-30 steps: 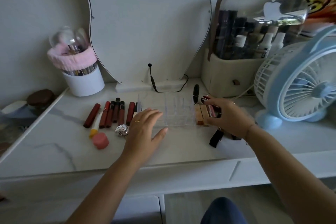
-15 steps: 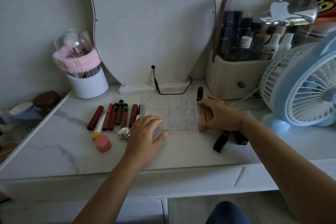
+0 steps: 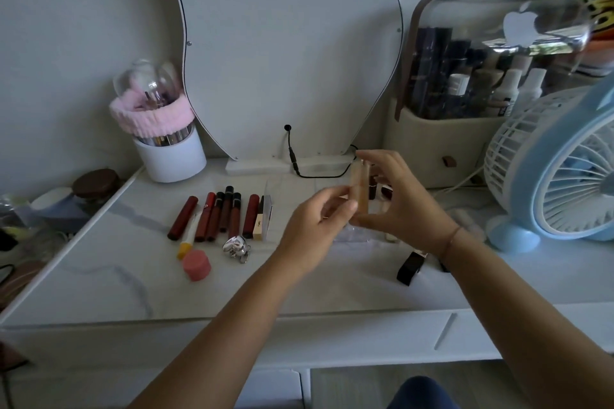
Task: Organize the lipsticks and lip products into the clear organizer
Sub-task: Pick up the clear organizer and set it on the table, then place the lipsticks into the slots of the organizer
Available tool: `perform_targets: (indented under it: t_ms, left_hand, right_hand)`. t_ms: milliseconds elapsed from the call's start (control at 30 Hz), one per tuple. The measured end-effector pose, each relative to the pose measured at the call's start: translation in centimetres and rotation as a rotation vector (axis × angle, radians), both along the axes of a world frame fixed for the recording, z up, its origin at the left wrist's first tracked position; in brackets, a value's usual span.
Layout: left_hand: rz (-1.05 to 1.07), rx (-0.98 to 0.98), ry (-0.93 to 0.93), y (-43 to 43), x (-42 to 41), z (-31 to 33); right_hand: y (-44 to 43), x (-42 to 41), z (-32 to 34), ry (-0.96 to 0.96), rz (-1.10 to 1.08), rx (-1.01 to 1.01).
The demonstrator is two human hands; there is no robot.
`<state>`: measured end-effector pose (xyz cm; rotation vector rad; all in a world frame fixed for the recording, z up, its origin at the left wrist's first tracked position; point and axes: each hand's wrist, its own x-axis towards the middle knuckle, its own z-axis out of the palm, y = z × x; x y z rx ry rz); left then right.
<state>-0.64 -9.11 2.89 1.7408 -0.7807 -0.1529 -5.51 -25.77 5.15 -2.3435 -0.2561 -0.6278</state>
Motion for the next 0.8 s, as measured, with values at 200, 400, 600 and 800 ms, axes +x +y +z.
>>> perform_targets:
  t_ms: [200, 400, 600, 800]
  left_hand:
    - [0.021, -0.090, 0.216, -0.6, 1.2, 0.2]
    - [0.121, -0.136, 0.118, -0.3, 1.5, -0.1]
    - [0.211, -0.006, -0.127, 0.5, 2.0, -0.7]
    - [0.366, 0.188, -0.344, 4.2, 2.6, -3.8]
  right_hand:
    - [1.0, 0.7, -0.5, 0.060, 0.048, 0.022]
    - [1.0, 1.4, 0.2, 0.085, 0.046, 0.426]
    - [1.7, 3.4, 0.8, 0.055, -0.046, 0.486]
    - [1.1, 6.6, 1.5, 0.035, -0.157, 0.462]
